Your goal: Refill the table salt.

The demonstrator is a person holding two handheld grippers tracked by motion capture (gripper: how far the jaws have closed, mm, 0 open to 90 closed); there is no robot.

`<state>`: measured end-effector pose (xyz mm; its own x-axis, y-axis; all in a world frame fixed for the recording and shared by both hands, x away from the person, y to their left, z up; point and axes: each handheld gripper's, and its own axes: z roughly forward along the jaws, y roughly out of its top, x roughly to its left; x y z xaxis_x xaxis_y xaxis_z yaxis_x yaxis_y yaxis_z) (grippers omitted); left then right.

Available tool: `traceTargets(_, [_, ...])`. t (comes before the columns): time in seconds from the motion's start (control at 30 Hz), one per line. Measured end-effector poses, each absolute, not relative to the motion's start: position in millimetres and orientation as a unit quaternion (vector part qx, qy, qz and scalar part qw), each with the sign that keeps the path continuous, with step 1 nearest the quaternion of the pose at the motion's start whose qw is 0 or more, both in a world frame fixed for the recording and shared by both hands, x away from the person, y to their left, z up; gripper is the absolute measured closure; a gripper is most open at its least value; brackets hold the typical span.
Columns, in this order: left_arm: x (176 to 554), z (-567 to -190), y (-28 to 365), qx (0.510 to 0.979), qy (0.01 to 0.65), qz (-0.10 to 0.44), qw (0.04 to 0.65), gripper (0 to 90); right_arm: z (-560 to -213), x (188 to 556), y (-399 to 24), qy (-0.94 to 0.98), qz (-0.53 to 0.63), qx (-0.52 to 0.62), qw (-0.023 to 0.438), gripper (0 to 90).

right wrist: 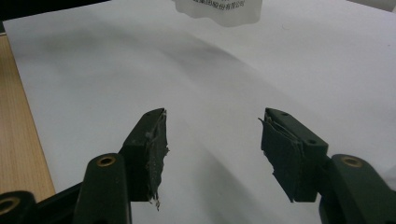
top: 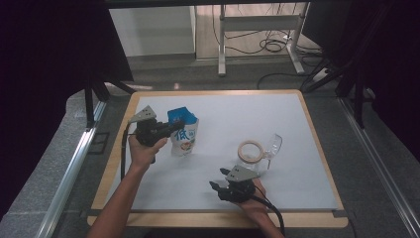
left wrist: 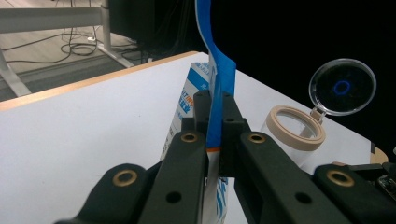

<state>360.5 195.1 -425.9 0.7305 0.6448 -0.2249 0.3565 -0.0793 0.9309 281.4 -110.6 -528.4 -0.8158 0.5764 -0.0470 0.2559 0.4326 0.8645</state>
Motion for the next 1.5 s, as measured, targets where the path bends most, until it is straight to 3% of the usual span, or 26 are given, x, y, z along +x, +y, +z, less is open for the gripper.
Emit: traceTargets(1.5, [351, -424, 158, 0.741, 0.318, 0.098, 0.582, 90.0, -529, 286, -95, 0.821, 0.466, 0.272, 0.187, 35.0])
